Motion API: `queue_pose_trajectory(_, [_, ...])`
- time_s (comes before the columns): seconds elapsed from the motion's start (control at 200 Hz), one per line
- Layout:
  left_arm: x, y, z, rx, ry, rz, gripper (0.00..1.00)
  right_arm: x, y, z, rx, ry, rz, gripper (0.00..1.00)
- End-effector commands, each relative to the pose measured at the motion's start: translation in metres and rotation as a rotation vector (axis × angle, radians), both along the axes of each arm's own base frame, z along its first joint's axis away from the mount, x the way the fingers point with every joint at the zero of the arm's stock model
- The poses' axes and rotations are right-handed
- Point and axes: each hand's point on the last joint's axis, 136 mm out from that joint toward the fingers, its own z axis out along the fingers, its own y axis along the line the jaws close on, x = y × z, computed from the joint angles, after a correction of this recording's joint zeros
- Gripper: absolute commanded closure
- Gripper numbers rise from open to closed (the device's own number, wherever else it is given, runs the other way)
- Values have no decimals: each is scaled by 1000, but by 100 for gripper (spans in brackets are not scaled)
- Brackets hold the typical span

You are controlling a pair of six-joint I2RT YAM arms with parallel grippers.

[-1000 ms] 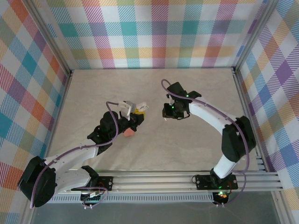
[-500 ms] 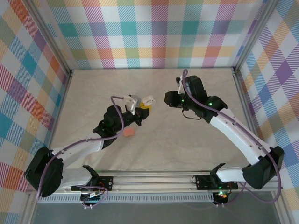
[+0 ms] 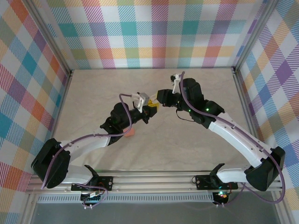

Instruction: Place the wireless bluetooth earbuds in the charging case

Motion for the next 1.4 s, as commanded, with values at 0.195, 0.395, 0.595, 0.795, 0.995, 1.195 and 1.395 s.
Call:
queue_pose_trajectory(0.195, [-1,-6,32,-46,-129,27,100,-1,11,10,46,-79,-1,79])
queue_pose_trajectory(0.395, [-1,-1,37,-61,-144,45,100,-3,11,8,47,-96,-10,79])
queue_pose_trajectory(0.595, [-5,2,39,-78,-146,47,100,-1,11,2,31,-109,-13,79])
queue_pose_trajectory(0.795, [-6,5,45,-97,-151,52,100,-2,15,-1,32,-121,0,79])
queue_pose_trajectory(0.995, [-8,9,50,-112,-163,60,100,-2,17,-6,31,-124,2,79])
queue_pose_trajectory(1.195, [-8,14,57,-135,-172,80,100,-6,17,-15,50,-96,4,78])
queue_pose_trajectory(1.395, [-9,16,66,-151,-186,87,100,-9,22,-25,35,-79,21,77])
